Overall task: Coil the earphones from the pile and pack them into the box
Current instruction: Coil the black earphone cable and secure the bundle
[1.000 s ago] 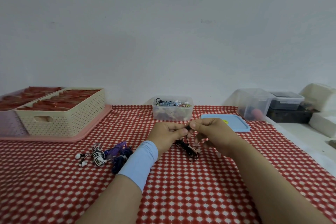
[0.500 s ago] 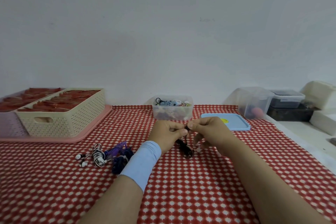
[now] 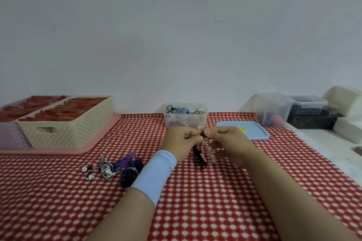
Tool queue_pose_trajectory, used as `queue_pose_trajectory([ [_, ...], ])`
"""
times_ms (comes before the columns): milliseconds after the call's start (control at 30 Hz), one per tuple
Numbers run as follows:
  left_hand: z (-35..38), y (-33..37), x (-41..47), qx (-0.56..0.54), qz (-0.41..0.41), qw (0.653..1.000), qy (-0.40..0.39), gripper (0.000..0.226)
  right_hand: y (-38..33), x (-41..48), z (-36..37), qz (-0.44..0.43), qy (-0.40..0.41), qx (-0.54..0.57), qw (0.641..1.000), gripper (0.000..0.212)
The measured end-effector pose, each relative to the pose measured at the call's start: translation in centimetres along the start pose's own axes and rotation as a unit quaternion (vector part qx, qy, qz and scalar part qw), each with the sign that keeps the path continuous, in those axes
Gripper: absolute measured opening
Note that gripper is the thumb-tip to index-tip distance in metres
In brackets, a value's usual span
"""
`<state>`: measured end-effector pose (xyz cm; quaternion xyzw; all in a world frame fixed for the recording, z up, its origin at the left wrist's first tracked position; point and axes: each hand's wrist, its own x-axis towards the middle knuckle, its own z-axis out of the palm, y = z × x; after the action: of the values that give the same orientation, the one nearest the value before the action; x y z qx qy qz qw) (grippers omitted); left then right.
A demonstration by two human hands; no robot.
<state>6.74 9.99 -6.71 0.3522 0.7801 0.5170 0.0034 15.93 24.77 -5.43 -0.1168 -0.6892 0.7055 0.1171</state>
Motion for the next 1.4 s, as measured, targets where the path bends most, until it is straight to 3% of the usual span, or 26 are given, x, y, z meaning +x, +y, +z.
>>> queue_pose_trajectory([
  [167,0.2,-0.4,0.0,-0.019,-0.011,1.0,-0.012,0.026,-0.2,0.0,-0.2,0.015,-0.026,-0.004,1.0,0.019],
  [467,0.4,-0.3,-0.4,-0.068,-0.031,0.997,-0.02,0.02,0.0,0.2,0.6,-0.109,0.026,-0.084,0.99,0.011],
  [1100,0.0,-0.6,-0.4,-0.128,-0.06,0.989,-0.036,0.021,-0.2,0.1,-0.7,-0.01,-0.035,0.019,0.999,0.02],
  [1400,-0.1,-0.5,-0.6,-0.167,-0.074,0.982,-0.055,0.021,-0.2,0.0,-0.3,-0.029,-0.035,0.001,0.999,0.016],
])
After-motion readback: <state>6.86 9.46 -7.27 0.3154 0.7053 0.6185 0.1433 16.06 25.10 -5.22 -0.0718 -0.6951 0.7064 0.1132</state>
